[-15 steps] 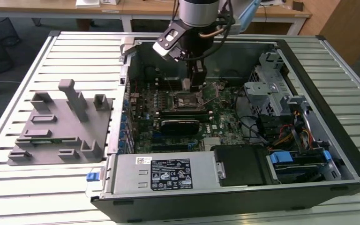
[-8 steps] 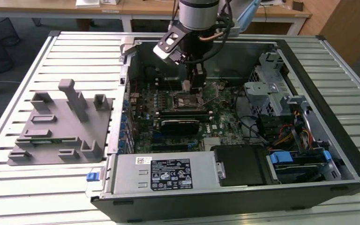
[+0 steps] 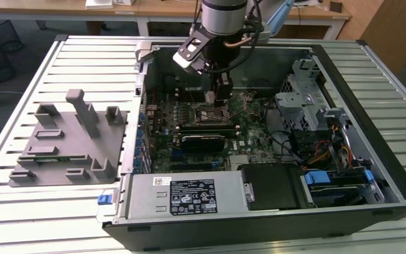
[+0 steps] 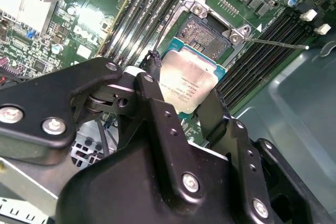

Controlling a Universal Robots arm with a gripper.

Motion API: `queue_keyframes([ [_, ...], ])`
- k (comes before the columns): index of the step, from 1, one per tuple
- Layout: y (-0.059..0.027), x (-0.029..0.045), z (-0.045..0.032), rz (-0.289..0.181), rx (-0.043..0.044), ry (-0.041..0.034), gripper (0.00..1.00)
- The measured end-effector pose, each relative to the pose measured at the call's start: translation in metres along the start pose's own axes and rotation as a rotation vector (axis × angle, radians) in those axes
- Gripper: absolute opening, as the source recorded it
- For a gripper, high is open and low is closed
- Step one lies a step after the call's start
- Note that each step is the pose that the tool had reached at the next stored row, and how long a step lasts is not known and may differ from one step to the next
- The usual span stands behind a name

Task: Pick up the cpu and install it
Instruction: 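Place the cpu into insertion slot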

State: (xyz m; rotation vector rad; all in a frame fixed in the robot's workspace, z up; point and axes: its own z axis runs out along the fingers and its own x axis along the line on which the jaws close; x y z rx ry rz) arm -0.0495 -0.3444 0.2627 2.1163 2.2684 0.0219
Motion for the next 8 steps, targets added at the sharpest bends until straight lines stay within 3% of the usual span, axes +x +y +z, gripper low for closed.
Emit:
queue_keyframes([
  [8, 0.0000, 0.0001, 0.0019, 0.000, -0.0001, 0.0001, 0.53],
])
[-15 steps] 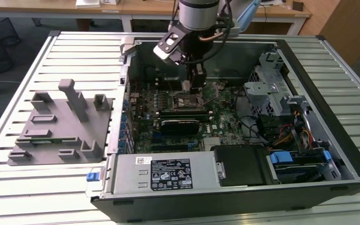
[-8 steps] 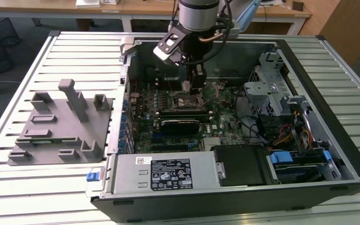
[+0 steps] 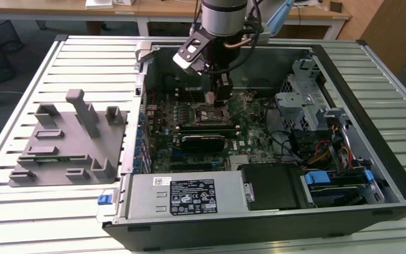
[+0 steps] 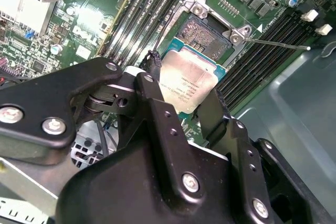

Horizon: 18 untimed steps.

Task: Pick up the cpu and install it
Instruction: 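Place the cpu into insertion slot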

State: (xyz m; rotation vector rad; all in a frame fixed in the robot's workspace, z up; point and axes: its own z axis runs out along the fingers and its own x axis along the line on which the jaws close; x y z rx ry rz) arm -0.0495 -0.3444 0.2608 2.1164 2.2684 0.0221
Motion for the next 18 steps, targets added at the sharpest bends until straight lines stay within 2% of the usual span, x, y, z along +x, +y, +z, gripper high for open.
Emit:
queue_keyframes([
  [10, -0.0001, 0.0001, 0.0032, 0.000, -0.0001, 0.0001, 0.53],
  [18, -0.0004, 0.0019, 0.0122, 0.000, 0.0001, -0.0001, 0.53],
])
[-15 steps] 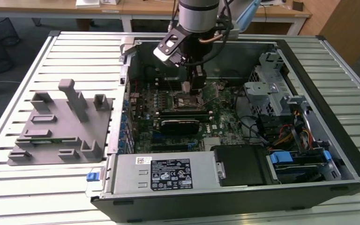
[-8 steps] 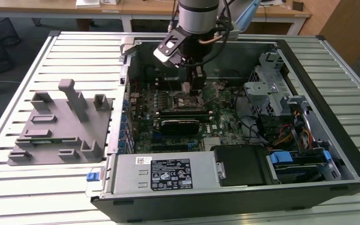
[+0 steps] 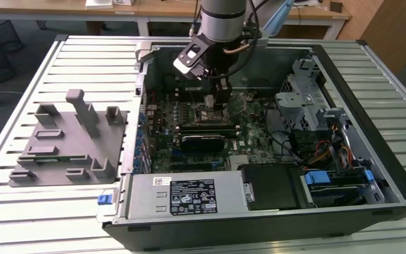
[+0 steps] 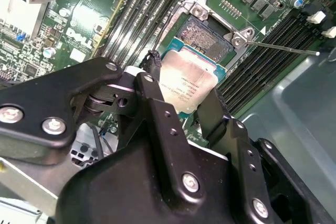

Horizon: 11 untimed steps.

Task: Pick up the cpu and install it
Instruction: 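Place the cpu into insertion slot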

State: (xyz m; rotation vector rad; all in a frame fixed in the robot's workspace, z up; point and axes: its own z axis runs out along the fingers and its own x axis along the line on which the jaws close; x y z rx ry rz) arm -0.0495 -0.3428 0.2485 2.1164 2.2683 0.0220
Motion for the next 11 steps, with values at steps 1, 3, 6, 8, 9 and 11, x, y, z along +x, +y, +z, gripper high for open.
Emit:
queue_keyframes([
  [1, 0.0000, 0.0004, 0.0008, 0.000, 0.0001, -0.0001, 0.53],
  [3, 0.0000, 0.0014, 0.0025, 0.000, -0.0001, 0.0004, 0.53],
  [6, -0.0001, 0.0021, 0.0055, 0.000, -0.0003, 0.0031, 0.53],
  [8, -0.0006, 0.0022, 0.0086, 0.000, -0.0003, 0.0035, 0.53],
  [9, -0.0010, 0.0022, 0.0101, 0.000, -0.0003, 0.0035, 0.53],
  [11, -0.0021, 0.0023, 0.0126, 0.000, -0.0003, 0.0035, 0.53],
])
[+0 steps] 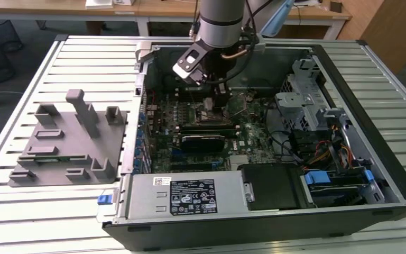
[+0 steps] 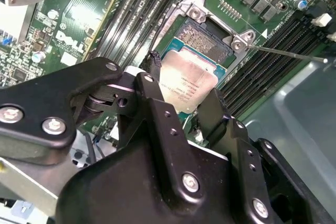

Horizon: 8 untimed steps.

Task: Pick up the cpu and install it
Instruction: 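Place the cpu into insertion slot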

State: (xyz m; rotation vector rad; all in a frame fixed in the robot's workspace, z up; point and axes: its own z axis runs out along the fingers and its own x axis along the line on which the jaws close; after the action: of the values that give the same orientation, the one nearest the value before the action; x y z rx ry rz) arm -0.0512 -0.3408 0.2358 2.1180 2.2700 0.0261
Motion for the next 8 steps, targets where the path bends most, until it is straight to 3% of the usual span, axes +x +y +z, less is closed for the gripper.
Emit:
queue_keyframes([
  [8, -0.0025, 0.0008, 0.0065, 0.000, -0.0005, 0.0078, 0.53],
])
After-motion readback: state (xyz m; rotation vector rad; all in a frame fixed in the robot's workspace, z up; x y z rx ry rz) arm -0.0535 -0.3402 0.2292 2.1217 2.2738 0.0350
